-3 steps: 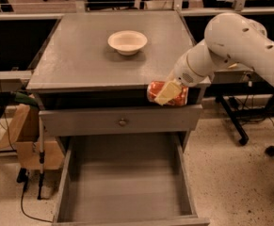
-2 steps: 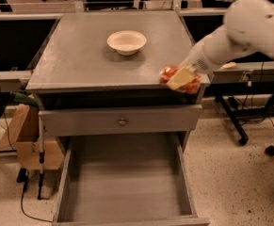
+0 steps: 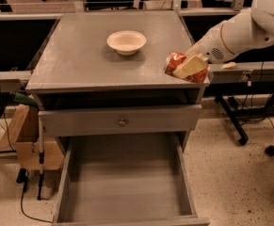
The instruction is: Pick coke can from middle drawer and place on counter
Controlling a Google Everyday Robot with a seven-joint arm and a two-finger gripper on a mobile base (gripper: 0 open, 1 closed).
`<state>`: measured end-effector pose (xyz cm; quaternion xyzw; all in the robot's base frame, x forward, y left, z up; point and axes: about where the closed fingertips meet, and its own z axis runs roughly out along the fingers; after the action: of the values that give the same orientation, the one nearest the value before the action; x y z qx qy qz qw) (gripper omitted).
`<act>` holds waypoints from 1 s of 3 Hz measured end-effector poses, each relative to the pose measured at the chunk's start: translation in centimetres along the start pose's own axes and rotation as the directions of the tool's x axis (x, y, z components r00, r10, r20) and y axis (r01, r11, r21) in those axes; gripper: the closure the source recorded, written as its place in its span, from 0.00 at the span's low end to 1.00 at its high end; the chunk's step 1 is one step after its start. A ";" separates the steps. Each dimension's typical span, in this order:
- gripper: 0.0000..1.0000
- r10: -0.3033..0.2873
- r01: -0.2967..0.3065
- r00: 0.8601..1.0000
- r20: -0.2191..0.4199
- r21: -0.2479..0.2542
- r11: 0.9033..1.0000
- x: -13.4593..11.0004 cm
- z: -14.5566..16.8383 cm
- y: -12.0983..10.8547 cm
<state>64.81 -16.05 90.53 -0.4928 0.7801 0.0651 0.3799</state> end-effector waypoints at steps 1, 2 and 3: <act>1.00 -0.037 0.037 0.999 0.009 0.014 0.999 -0.6 0.2 -0.5; 1.00 -0.022 0.023 1.000 -0.006 0.061 0.998 -1.3 1.5 -3.4; 1.00 0.073 -0.072 0.997 -0.004 0.129 0.989 -0.7 2.8 -7.0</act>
Offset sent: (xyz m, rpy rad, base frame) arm 0.0816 -0.0096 0.0188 -0.0439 -0.0795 -0.1065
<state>72.13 -17.74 90.94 -0.4390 0.8016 0.0262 0.4049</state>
